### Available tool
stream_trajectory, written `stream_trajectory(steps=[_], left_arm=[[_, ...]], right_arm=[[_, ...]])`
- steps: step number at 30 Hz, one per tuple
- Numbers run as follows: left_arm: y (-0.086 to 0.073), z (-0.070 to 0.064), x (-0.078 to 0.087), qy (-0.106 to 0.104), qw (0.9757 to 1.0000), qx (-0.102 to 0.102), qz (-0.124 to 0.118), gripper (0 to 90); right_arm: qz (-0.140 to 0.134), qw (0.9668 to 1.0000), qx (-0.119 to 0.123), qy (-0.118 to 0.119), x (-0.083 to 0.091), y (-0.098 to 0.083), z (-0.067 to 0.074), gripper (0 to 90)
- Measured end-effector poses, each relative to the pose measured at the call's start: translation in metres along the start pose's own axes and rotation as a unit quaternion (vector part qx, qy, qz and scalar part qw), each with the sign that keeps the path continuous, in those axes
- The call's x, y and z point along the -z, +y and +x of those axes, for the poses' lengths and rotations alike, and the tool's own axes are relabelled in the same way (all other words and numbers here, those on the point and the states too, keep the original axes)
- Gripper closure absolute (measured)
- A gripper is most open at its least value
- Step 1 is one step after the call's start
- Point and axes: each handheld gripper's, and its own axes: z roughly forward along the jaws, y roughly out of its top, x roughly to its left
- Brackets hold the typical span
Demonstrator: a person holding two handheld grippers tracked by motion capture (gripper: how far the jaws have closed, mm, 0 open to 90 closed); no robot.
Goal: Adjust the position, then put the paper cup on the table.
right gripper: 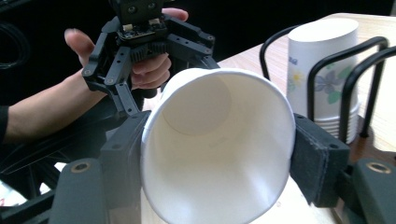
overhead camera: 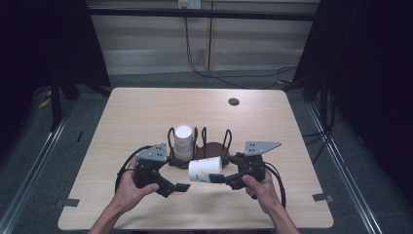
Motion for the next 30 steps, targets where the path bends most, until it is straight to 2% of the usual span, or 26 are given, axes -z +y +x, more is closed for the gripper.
stream_trajectory(steps=[5,7,8,11,21,24,27,30], left_arm=[[-0.001,0.002,0.004,0.015,0.9999,0.003,0.003,16.0],[-0.001,0.001,0.006,0.009,1.0,-0.001,0.0,16.0],[-0.001,0.001,0.007,0.005,1.0,-0.004,-0.003,16.0],[-0.002,0.002,0.008,0.013,0.9999,-0.004,0.001,16.0],[-0.004,0.007,0.008,0.017,0.9998,0.001,0.008,16.1],[-0.006,0.008,0.008,0.021,0.9997,0.0,0.015,16.1],[-0.007,0.01,0.007,0.022,0.9995,-0.001,0.023,16.1],[-0.008,0.01,0.006,0.024,0.9994,-0.001,0.025,16.1]], right_arm=[[0.015,0.9993,-0.003,-0.034,0.005,0.001,-0.002,28.7],[0.017,0.9989,-0.004,-0.043,0.008,0.002,-0.002,28.8],[0.017,0.9988,-0.006,-0.046,0.01,0.002,-0.003,28.8],[0.023,0.9983,-0.008,-0.053,0.013,0.002,-0.005,28.9],[0.044,0.9966,-0.011,-0.069,0.022,-0.002,-0.01,29.0],[0.052,0.9957,-0.014,-0.076,0.027,-0.003,-0.011,29.0],[0.071,0.9921,-0.024,-0.101,0.033,-0.005,-0.014,29.3],[0.073,0.9913,-0.031,-0.105,0.038,-0.006,-0.015,29.2]])
